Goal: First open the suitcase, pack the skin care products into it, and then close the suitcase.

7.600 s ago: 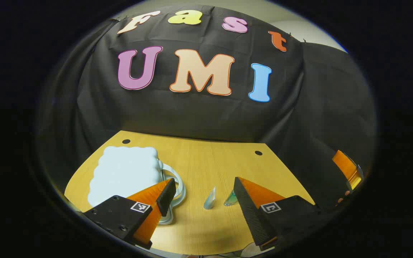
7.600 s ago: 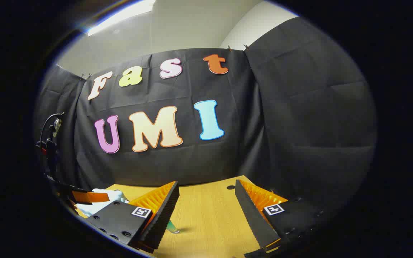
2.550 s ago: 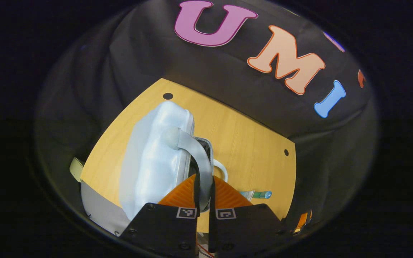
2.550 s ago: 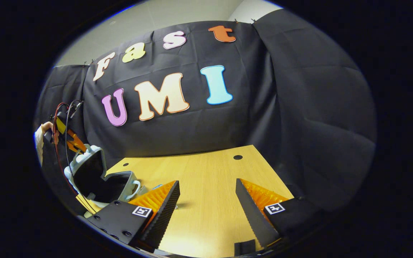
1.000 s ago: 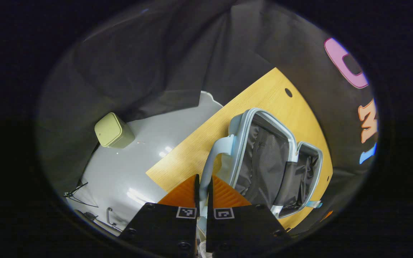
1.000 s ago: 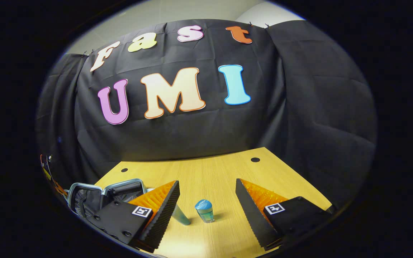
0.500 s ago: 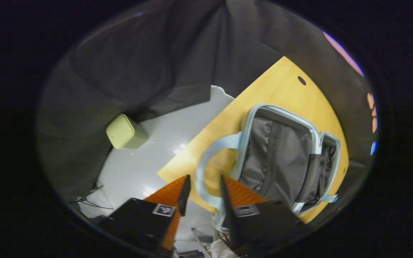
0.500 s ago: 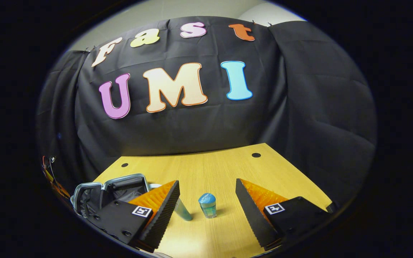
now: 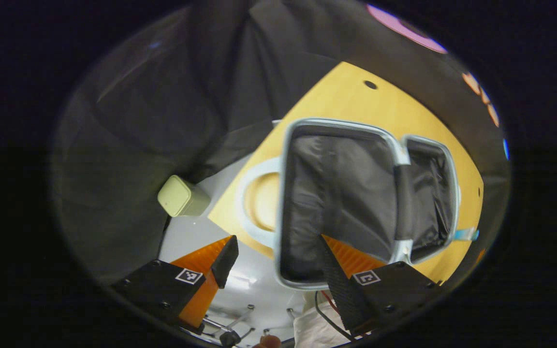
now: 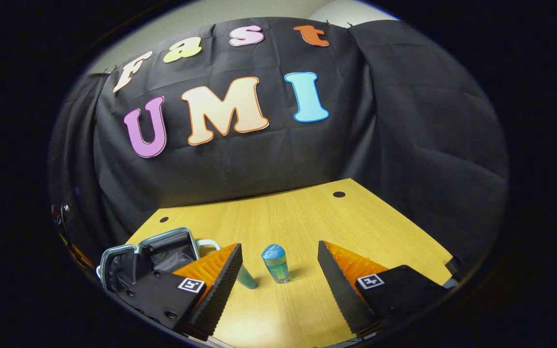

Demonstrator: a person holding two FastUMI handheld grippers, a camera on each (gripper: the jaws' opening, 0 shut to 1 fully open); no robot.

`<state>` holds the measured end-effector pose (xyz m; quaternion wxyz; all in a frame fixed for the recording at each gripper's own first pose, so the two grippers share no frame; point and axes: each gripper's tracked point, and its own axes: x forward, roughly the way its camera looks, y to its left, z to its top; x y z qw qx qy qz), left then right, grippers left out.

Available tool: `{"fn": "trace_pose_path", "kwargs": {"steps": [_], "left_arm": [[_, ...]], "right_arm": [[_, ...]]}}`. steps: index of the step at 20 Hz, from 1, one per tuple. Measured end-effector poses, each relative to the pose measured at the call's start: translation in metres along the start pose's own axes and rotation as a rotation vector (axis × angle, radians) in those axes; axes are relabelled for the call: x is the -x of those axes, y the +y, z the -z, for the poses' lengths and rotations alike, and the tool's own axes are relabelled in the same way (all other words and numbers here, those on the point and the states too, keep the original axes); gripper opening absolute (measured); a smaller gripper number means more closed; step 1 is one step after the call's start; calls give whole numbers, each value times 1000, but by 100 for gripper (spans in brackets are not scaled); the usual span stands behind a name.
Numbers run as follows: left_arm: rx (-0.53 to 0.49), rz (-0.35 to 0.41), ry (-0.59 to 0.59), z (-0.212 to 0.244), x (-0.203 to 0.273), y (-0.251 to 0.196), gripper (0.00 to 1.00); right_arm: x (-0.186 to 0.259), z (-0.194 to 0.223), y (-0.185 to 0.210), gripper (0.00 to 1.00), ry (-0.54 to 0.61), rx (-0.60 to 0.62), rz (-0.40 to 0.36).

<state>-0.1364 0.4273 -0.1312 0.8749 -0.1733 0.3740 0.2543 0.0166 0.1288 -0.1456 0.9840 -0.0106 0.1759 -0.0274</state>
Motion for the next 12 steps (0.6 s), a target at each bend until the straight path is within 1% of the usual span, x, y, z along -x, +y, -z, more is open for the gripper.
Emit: {"fn": "trace_pose_path", "kwargs": {"steps": [2,4,7,9,10,11,12], "left_arm": [[-101,22,-1,9,9,-36,96],[-189,53,-3,18,17,-81,96],[-311,149,-1,41,32,-155,96],[-386,211,10,61,33,-208,96],[-410,239,27,73,31,-233,96],[-423,266,46,86,28,-254,96],[-431,294,63,97,27,-278,96]], "right_arm": [[-2,5,-5,98,18,-7,1],[-6,6,-7,98,28,-18,-6],[-18,12,-9,98,55,-8,-35],[-25,13,-8,98,75,8,-71],[-29,14,-7,95,90,10,-97],[-33,16,-6,98,110,10,-124],[-37,16,-5,94,128,12,-151]]}}
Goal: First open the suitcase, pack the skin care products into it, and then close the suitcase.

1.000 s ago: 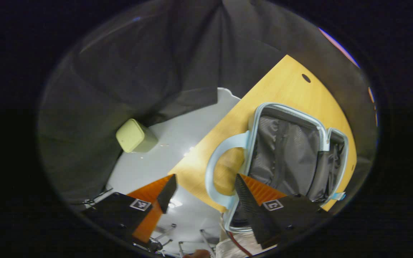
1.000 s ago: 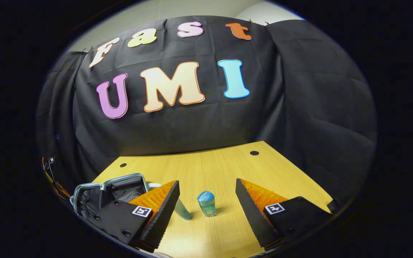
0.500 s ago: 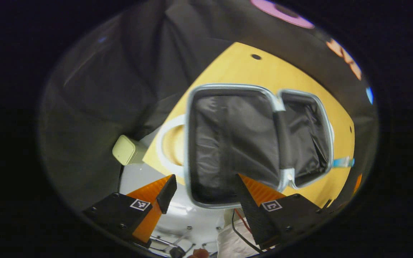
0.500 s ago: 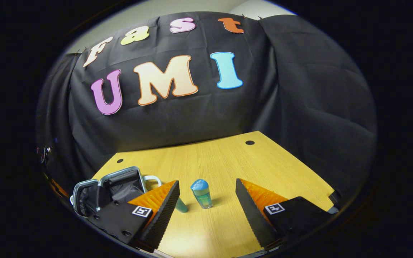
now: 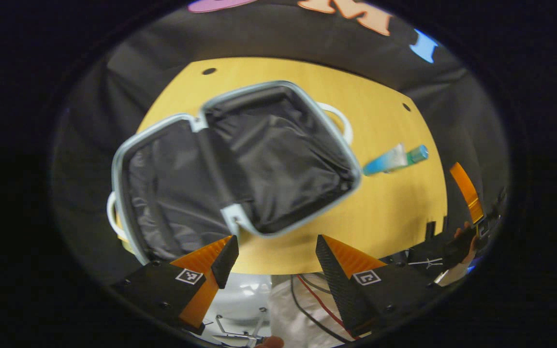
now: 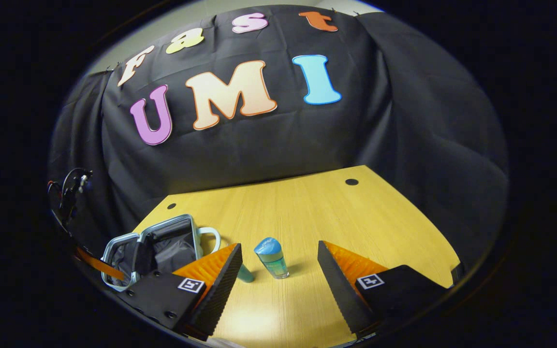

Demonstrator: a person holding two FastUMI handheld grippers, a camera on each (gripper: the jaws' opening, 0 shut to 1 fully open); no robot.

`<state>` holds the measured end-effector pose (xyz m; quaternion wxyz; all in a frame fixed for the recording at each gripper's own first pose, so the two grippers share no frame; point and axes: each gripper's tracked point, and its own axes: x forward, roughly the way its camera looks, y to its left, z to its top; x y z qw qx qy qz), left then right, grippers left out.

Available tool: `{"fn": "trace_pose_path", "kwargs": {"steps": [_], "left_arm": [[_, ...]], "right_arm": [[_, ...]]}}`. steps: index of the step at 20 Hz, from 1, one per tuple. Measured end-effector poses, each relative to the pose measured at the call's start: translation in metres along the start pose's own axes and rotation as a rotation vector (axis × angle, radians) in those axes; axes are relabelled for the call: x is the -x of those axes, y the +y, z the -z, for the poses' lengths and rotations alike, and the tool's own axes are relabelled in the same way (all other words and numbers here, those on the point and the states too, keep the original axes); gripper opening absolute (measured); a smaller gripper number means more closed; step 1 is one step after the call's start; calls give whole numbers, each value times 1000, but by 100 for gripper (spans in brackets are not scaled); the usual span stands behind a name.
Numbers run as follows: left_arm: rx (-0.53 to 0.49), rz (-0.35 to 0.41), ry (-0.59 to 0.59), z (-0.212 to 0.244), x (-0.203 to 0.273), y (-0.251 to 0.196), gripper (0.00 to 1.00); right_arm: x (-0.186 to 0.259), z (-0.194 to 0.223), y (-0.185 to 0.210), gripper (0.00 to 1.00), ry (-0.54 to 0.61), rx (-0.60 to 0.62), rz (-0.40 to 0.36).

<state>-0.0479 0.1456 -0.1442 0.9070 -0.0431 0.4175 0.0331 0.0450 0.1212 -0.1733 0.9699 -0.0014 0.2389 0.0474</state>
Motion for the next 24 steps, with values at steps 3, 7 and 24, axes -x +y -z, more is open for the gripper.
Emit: {"fn": "trace_pose_path", "kwargs": {"steps": [3,7,24], "left_arm": [[8,40,16,-1,-23,-59,96],[3,55,-5,-19,-45,-110,96],[166,63,-304,-96,-140,-192,95]], "right_arm": [[-7,-2,0,98,39,-7,-80],[-24,5,-10,98,97,4,-155],[-57,55,-9,98,299,145,-395]]}}
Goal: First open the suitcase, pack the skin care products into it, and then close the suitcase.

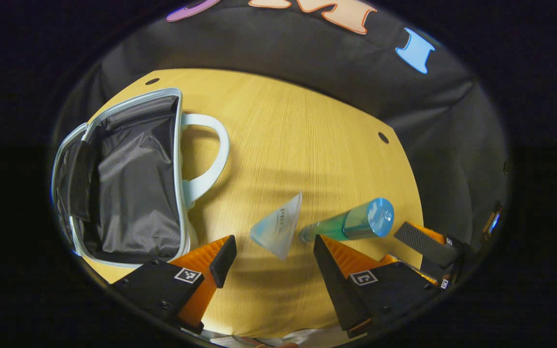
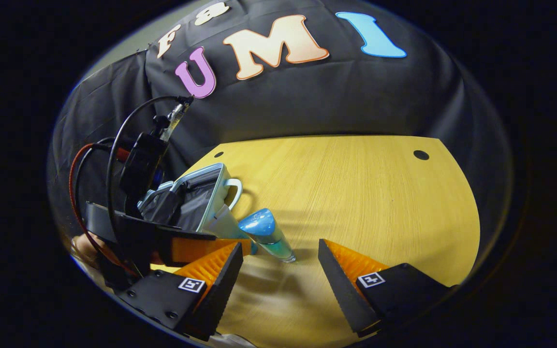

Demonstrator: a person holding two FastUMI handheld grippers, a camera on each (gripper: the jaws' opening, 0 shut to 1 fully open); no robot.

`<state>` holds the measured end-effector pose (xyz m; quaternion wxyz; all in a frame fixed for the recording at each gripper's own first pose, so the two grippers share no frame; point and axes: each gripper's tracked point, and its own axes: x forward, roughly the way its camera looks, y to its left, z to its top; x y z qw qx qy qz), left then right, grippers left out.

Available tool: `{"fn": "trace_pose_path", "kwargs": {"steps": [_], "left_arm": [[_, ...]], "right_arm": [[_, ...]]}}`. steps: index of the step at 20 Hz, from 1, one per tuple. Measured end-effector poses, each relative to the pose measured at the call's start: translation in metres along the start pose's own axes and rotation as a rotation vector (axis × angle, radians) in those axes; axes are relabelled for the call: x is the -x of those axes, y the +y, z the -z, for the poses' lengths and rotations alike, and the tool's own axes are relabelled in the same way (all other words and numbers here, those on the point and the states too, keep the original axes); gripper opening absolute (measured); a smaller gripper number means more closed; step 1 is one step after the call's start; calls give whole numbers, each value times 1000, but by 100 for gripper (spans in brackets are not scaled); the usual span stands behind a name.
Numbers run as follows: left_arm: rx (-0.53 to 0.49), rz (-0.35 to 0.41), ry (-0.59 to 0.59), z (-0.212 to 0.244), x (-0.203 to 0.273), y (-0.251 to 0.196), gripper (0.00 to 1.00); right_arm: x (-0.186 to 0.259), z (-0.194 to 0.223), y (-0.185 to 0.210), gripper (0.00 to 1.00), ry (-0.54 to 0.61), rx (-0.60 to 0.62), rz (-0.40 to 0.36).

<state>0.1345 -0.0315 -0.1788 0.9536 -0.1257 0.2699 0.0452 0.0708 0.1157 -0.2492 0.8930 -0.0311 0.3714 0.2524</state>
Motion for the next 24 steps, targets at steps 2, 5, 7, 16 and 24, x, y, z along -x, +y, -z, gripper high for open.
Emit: {"fn": "trace_pose_path", "kwargs": {"steps": [2,5,7,16,24], "left_arm": [[7,-17,-21,2,-8,3,94],[54,-40,-65,2,-20,8,89],[76,-45,-90,1,-25,11,59],[80,-35,-175,-8,-33,16,27],[71,-36,-221,-26,3,15,22]], "right_arm": [[-4,5,-3,98,16,22,-9],[-7,11,-3,98,30,42,-20],[-10,15,-4,98,41,60,-20],[-30,14,-7,93,39,92,-36],[-44,10,6,95,1,153,-64]]}}
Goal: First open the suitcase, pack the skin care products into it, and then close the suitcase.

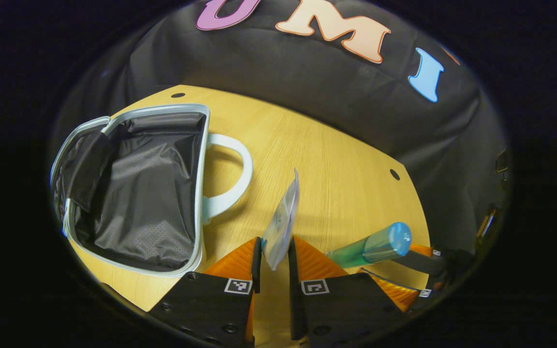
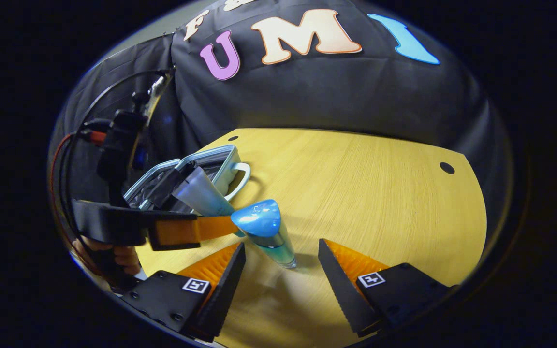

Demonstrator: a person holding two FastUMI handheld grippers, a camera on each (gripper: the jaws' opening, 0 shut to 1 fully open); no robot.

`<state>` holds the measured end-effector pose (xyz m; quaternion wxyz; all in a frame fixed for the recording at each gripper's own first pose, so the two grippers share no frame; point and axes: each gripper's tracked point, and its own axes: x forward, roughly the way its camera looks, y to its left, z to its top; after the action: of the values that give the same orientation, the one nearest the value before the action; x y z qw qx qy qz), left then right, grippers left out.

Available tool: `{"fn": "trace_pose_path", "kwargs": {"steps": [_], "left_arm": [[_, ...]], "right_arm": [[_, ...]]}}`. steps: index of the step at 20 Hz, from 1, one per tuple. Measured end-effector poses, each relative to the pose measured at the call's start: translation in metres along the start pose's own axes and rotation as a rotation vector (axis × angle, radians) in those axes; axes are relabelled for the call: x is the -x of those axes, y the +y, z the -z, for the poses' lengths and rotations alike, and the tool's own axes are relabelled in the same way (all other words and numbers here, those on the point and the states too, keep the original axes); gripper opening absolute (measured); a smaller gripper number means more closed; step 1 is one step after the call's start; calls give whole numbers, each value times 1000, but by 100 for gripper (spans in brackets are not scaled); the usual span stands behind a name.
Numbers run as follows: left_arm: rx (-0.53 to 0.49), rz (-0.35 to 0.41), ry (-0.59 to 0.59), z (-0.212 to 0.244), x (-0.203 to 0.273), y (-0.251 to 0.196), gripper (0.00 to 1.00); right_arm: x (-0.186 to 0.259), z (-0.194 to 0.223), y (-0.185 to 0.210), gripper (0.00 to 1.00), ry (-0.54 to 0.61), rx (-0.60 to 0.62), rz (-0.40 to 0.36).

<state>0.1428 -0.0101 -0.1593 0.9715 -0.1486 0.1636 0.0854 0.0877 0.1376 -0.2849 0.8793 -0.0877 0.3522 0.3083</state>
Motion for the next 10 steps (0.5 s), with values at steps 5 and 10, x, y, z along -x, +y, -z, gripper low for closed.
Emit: {"fn": "trace_pose_path", "kwargs": {"steps": [5,10], "left_arm": [[27,36,-24,-21,30,-8,22],[31,22,-32,-35,59,12,22]], "right_arm": [[-20,2,12,87,-10,40,-10],[-33,-5,8,51,-51,89,40]]}}
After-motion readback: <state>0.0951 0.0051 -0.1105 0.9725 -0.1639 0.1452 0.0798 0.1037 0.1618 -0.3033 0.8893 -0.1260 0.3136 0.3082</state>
